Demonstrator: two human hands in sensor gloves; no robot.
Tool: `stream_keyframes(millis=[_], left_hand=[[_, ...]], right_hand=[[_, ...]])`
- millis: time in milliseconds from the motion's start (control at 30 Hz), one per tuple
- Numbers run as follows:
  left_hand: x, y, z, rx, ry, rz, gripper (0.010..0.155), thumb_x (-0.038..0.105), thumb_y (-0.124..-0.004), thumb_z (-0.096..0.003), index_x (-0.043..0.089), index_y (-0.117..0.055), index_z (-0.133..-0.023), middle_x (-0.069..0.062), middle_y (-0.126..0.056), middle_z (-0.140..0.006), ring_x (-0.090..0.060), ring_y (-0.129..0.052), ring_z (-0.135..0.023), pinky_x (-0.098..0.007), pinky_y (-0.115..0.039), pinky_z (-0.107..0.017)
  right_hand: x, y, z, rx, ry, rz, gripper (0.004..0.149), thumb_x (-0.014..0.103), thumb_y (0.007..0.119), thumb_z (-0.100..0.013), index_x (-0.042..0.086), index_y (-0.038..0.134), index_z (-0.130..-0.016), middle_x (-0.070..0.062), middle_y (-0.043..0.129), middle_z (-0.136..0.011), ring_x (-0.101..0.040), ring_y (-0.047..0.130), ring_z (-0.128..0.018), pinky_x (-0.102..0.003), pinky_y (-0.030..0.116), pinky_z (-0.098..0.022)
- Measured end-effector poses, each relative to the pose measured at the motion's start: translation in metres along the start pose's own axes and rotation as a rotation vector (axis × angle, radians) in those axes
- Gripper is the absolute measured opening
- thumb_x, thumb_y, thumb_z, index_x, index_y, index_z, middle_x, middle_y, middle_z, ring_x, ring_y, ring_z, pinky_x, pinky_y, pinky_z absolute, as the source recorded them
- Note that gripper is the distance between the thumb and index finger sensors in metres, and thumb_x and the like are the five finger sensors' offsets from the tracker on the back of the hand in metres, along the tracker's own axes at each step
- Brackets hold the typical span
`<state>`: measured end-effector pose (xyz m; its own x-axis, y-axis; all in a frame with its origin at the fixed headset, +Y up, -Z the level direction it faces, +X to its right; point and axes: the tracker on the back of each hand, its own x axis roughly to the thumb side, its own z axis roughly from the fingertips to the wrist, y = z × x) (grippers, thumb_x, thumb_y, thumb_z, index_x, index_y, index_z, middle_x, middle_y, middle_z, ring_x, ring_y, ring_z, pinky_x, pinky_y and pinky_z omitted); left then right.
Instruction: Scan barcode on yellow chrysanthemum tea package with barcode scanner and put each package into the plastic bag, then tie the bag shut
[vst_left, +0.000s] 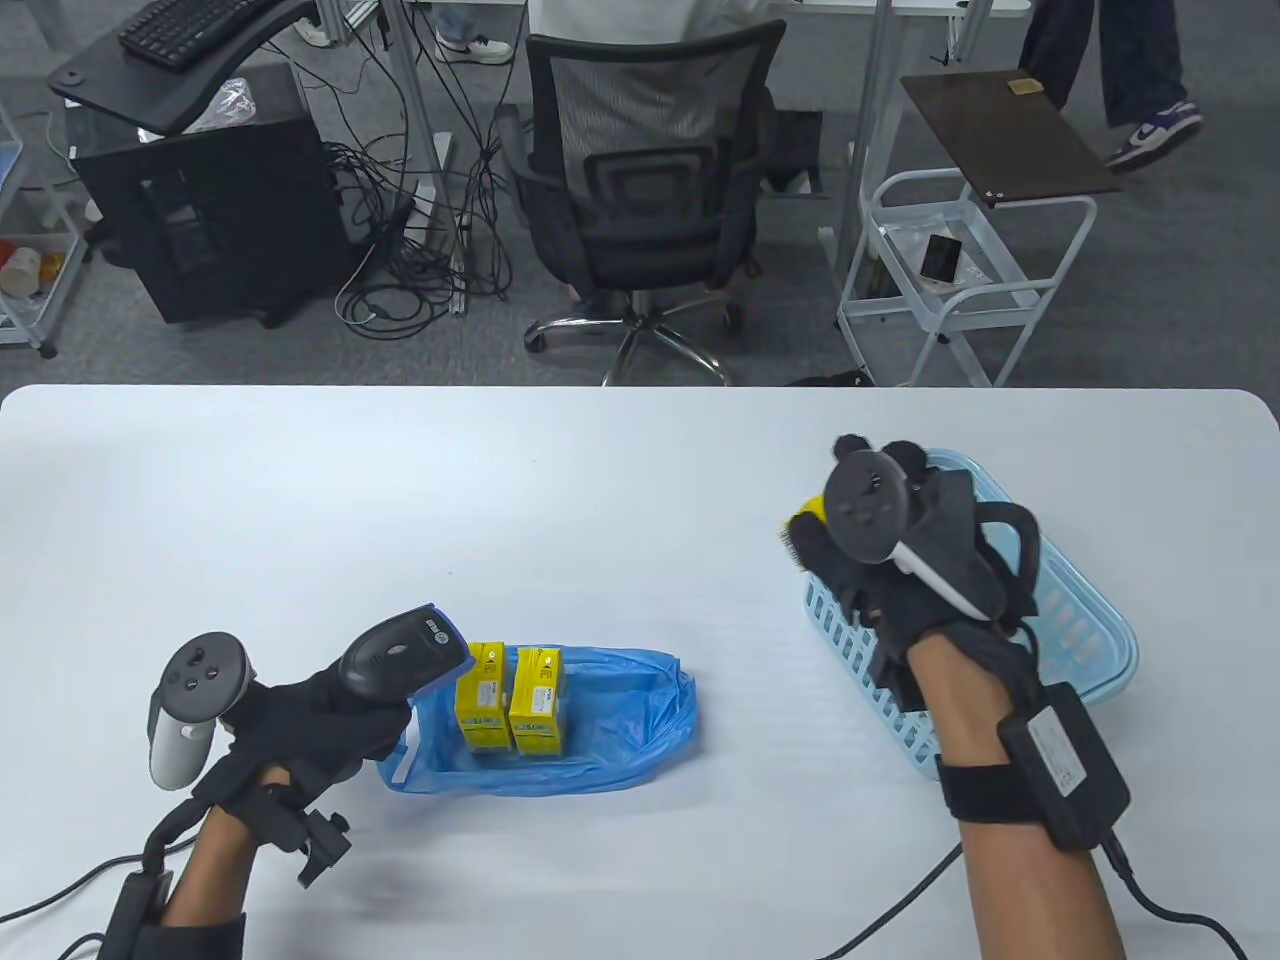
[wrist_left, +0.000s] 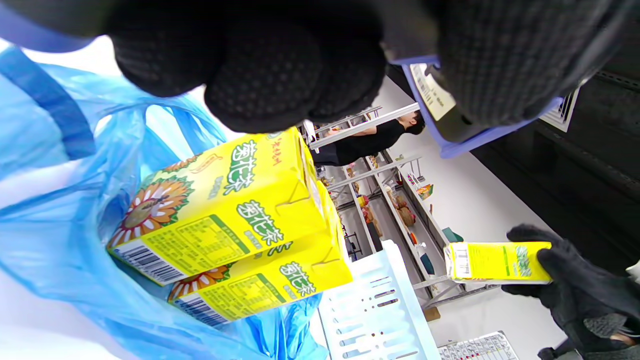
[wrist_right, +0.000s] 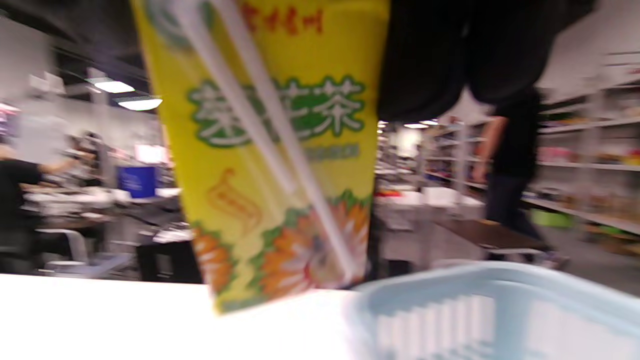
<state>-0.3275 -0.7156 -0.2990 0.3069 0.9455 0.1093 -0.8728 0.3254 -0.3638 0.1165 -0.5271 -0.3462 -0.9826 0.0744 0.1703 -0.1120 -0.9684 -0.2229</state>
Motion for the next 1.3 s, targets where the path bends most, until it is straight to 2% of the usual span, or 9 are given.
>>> stream_keyframes(millis=[67, 133, 333, 633, 867, 1000, 1033, 1167, 1300], left_hand=[[0.001, -0.001, 0.000, -0.006, -0.004, -0.005, 0.073, 0.056, -0.087, -0.0395, 0.028, -0.059, -0.100, 0.010, -0.095, -0.070, -0.021, -0.104, -0.047, -0.044, -0.087, -0.044], [0.003, -0.002, 0.000, -0.012, -0.015, -0.006, 0.071, 0.056, -0.087, -0.0395, 0.030, -0.061, -0.099, 0.010, -0.095, -0.070, -0.021, -0.104, -0.047, -0.044, -0.087, -0.044], [0.007, -0.004, 0.001, -0.034, -0.034, -0.025, 0.060, 0.057, -0.088, -0.0389, 0.035, -0.071, -0.092, 0.011, -0.096, -0.069, -0.020, -0.104, -0.047, -0.043, -0.087, -0.044], [0.004, -0.010, -0.001, -0.093, 0.036, -0.134, 0.057, 0.057, -0.088, -0.0390, 0.031, -0.075, -0.088, 0.012, -0.097, -0.066, -0.020, -0.105, -0.045, -0.043, -0.089, -0.043], [0.005, -0.012, 0.000, -0.097, 0.017, -0.101, 0.057, 0.057, -0.088, -0.0392, 0.031, -0.075, -0.088, 0.012, -0.097, -0.066, -0.020, -0.105, -0.046, -0.043, -0.088, -0.043], [0.003, -0.012, -0.001, -0.087, 0.021, -0.070, 0.061, 0.056, -0.088, -0.0394, 0.030, -0.072, -0.092, 0.011, -0.096, -0.069, -0.021, -0.104, -0.047, -0.044, -0.087, -0.044], [0.003, -0.011, -0.001, -0.077, 0.018, -0.067, 0.062, 0.056, -0.088, -0.0395, 0.030, -0.071, -0.093, 0.011, -0.096, -0.069, -0.021, -0.104, -0.047, -0.044, -0.087, -0.044], [0.002, -0.004, 0.001, -0.043, 0.010, -0.025, 0.063, 0.057, -0.087, -0.0395, 0.030, -0.069, -0.094, 0.011, -0.095, -0.069, -0.021, -0.104, -0.048, -0.044, -0.087, -0.044], [0.000, -0.001, 0.001, -0.036, 0.024, -0.023, 0.063, 0.057, -0.087, -0.0393, 0.031, -0.070, -0.093, 0.011, -0.095, -0.069, -0.021, -0.104, -0.048, -0.044, -0.087, -0.044]], right_hand=[[0.033, 0.014, 0.000, -0.007, -0.070, -0.021, 0.081, 0.073, 0.063, -0.032, 0.021, 0.064, -0.094, -0.014, 0.078, -0.083, -0.029, 0.100, -0.045, -0.053, 0.086, -0.052], [0.061, 0.029, 0.001, 0.003, -0.107, -0.072, 0.081, 0.074, 0.063, -0.032, 0.021, 0.067, -0.092, -0.020, 0.081, -0.079, -0.028, 0.101, -0.041, -0.052, 0.088, -0.048], [0.104, 0.068, -0.001, 0.054, -0.103, -0.192, 0.080, 0.075, 0.063, -0.032, 0.020, 0.070, -0.091, -0.020, 0.084, -0.076, -0.026, 0.103, -0.036, -0.050, 0.090, -0.044], [0.116, 0.072, -0.007, 0.080, -0.093, -0.251, 0.081, 0.076, 0.064, -0.032, 0.019, 0.072, -0.089, -0.019, 0.088, -0.072, -0.028, 0.107, -0.039, -0.050, 0.093, -0.043], [0.116, 0.074, -0.004, 0.103, -0.087, -0.259, 0.082, 0.074, 0.068, -0.032, 0.016, 0.072, -0.088, -0.020, 0.089, -0.071, -0.030, 0.111, -0.042, -0.049, 0.096, -0.045], [0.115, 0.072, 0.000, 0.131, -0.112, -0.245, 0.082, 0.073, 0.072, -0.031, 0.016, 0.069, -0.090, -0.021, 0.088, -0.074, -0.032, 0.111, -0.045, -0.050, 0.096, -0.046], [0.113, 0.071, 0.002, 0.155, -0.130, -0.231, 0.082, 0.072, 0.073, -0.031, 0.016, 0.067, -0.091, -0.021, 0.087, -0.077, -0.033, 0.111, -0.048, -0.051, 0.095, -0.048], [0.110, 0.075, 0.010, 0.372, -0.271, -0.164, 0.083, 0.067, 0.077, -0.033, 0.019, 0.053, -0.096, -0.016, 0.073, -0.092, -0.038, 0.098, -0.071, -0.064, 0.077, -0.062], [0.114, 0.097, 0.023, 0.479, -0.351, -0.167, 0.085, 0.062, 0.083, -0.032, 0.019, 0.050, -0.098, -0.015, 0.069, -0.096, -0.042, 0.090, -0.079, -0.063, 0.071, -0.066]])
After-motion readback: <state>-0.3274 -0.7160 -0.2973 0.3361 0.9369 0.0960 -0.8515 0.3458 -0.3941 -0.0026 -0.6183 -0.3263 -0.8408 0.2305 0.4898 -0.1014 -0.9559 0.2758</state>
